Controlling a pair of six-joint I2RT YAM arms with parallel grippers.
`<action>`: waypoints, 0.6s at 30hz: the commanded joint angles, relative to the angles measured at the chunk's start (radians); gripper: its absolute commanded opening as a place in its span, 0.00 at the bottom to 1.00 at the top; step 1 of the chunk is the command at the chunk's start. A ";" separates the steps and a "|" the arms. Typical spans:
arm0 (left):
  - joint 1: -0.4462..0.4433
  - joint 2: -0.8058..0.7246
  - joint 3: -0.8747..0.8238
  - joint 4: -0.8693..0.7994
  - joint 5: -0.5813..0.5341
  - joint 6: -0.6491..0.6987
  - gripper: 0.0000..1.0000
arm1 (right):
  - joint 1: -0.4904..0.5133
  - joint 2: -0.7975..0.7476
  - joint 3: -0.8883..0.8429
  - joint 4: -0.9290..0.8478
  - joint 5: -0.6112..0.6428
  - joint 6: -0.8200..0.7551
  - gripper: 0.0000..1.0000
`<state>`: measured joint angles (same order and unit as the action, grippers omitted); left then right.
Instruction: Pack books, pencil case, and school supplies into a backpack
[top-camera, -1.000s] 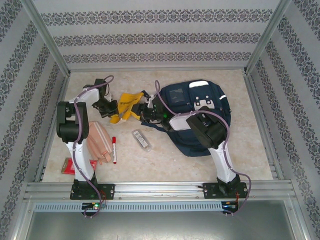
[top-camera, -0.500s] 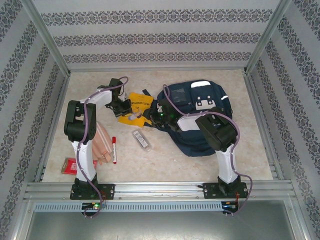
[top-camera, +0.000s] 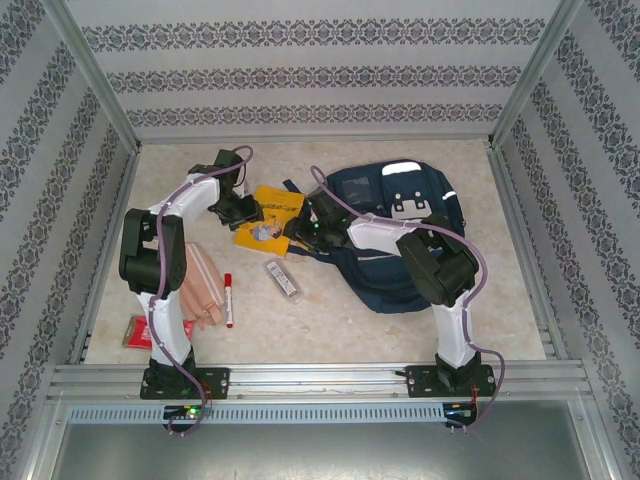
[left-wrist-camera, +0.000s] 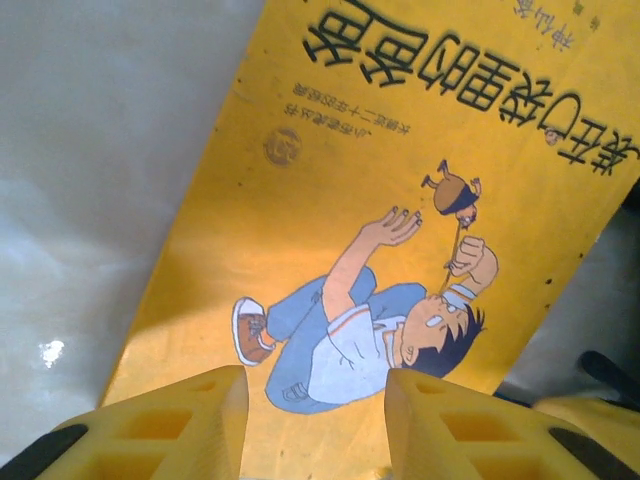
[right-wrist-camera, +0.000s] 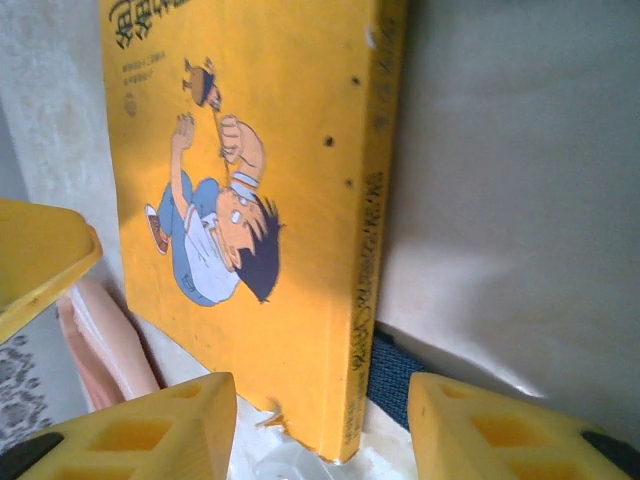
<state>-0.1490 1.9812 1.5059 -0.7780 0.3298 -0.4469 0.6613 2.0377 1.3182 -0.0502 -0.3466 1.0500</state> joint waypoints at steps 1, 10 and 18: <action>0.002 0.047 -0.003 -0.027 -0.057 -0.019 0.41 | 0.010 -0.002 0.093 -0.199 0.103 -0.095 0.49; 0.080 0.137 -0.018 -0.046 -0.138 -0.102 0.33 | 0.007 0.186 0.343 -0.331 0.232 -0.164 0.52; 0.091 0.146 -0.104 0.019 -0.085 -0.099 0.21 | 0.017 0.288 0.413 -0.279 0.135 -0.104 0.56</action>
<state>-0.0780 2.0521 1.4784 -0.7624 0.2916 -0.5327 0.6640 2.2757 1.7157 -0.3374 -0.1780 0.9249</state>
